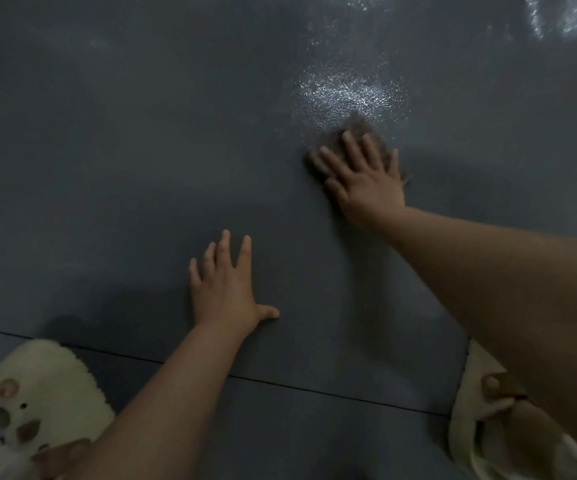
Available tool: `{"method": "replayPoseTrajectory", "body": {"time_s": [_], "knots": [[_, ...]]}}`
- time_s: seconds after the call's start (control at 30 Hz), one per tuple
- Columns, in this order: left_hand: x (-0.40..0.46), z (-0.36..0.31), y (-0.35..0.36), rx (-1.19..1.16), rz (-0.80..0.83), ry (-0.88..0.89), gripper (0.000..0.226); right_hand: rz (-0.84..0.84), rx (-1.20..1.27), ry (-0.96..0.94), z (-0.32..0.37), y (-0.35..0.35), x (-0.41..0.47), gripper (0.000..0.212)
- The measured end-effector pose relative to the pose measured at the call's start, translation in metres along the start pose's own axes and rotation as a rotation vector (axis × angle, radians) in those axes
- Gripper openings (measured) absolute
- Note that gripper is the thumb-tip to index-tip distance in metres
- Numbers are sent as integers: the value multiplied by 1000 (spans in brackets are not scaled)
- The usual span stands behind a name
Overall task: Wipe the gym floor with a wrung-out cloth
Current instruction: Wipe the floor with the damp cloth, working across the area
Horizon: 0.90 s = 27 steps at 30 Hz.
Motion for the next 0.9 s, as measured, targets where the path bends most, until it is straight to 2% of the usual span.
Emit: {"method": "replayPoseTrajectory", "body": {"time_s": [0.07,0.17,0.33,0.43,0.5,0.57,0.73,0.9], "knots": [[1,-2,0,44,-19,-9,125,12,74,171,-2,-2,5,50],[1,-6,-1,49,-11,-32,125,-16,136,234,27,5,-11,51],[0,-9,-2,29,9,-60,122,44,76,-60,78,17,-56,52],[1,-14,-2,33,26,-81,122,27,67,-199,71,16,-46,54],[2,-17,-1,39,35,-92,122,1,53,-226,61,12,-25,53],[2,-17,-1,38,39,-98,121,1,54,-144,47,7,5,48],[2,-17,-3,21,49,-107,121,-12,175,272,9,-11,65,46],[3,-18,-4,-3,49,-115,121,-35,273,437,15,-19,94,45]]}}
Point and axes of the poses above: each hand's wrist, its own x-axis towards the middle knuckle, its own y-axis out of the palm, z = x × y, the point moved 2 cm from there along x, towards the middle knuckle, and after that the axes turned 8 degrees about -z, right-handed, at the moved point
